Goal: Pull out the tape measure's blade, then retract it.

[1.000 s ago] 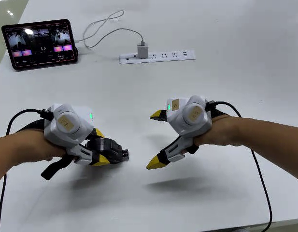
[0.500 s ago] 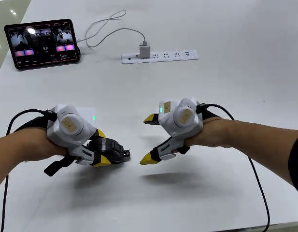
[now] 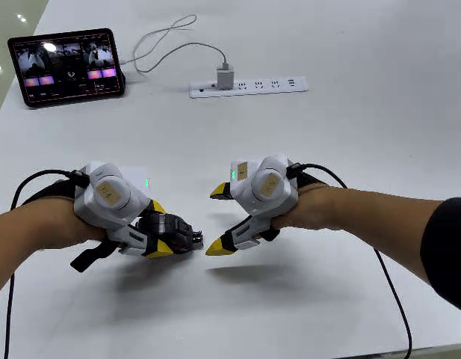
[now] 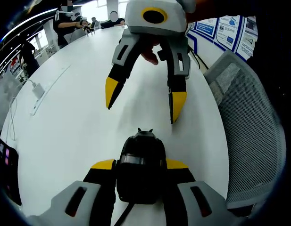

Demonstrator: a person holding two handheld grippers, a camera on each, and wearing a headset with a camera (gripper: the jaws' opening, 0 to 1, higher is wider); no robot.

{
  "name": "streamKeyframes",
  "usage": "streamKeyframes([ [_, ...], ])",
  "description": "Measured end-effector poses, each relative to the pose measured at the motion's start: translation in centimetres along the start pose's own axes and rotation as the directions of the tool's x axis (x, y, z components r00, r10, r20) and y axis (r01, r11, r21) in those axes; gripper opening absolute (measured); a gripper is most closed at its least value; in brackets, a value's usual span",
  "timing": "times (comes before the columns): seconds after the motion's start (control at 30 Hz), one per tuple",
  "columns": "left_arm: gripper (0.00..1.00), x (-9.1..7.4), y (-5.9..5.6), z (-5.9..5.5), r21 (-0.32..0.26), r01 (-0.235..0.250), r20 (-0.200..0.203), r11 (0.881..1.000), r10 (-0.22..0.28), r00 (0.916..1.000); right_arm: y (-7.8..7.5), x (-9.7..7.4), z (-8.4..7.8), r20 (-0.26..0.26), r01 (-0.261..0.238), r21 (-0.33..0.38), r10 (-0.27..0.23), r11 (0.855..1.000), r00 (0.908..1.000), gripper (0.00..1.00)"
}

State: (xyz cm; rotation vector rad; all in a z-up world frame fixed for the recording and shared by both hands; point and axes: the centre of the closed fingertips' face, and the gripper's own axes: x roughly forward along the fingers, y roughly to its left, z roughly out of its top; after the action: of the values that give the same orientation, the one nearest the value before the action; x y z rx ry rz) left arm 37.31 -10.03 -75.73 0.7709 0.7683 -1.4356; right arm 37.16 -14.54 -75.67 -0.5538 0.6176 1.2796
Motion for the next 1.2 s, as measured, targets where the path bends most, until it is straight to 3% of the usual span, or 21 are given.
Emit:
streamKeyframes([
  [0.33,0.33,0.1,0.1,-0.1,0.025,-0.026,0.002,0.999,0.026,0.9997,0.6,1.2,-0.5,-0.037,-0.019,-0.046,0.017,0.999,0.9992,0.47],
  [0.4,0.32,0.3,0.4,-0.4,0.063,-0.044,-0.006,0.997,0.044,0.9990,0.7,1.5,-0.6,-0.045,-0.021,-0.056,0.019,0.998,0.9988,0.44],
  [0.5,0.32,0.3,0.4,-0.4,0.060,-0.041,-0.007,0.997,0.042,0.9991,1.1,1.9,-1.0,-0.066,-0.060,-0.045,0.057,0.997,0.9962,0.41],
  [0.63,0.32,0.3,0.3,-0.3,0.058,-0.042,0.001,0.997,0.042,0.9991,0.8,2.3,-1.2,-0.081,-0.059,-0.053,0.055,0.997,0.9952,0.31],
  [0.87,0.32,0.3,0.3,-0.4,0.057,-0.034,0.004,0.998,0.034,0.9994,0.5,2.8,-0.8,-0.086,-0.068,-0.054,0.063,0.996,0.9943,0.27],
  [1.2,0.32,0.3,0.3,-0.3,0.053,-0.034,0.007,0.998,0.034,0.9994,1.2,3.7,-0.8,-0.108,-0.102,-0.077,0.094,0.992,0.9897,0.17],
])
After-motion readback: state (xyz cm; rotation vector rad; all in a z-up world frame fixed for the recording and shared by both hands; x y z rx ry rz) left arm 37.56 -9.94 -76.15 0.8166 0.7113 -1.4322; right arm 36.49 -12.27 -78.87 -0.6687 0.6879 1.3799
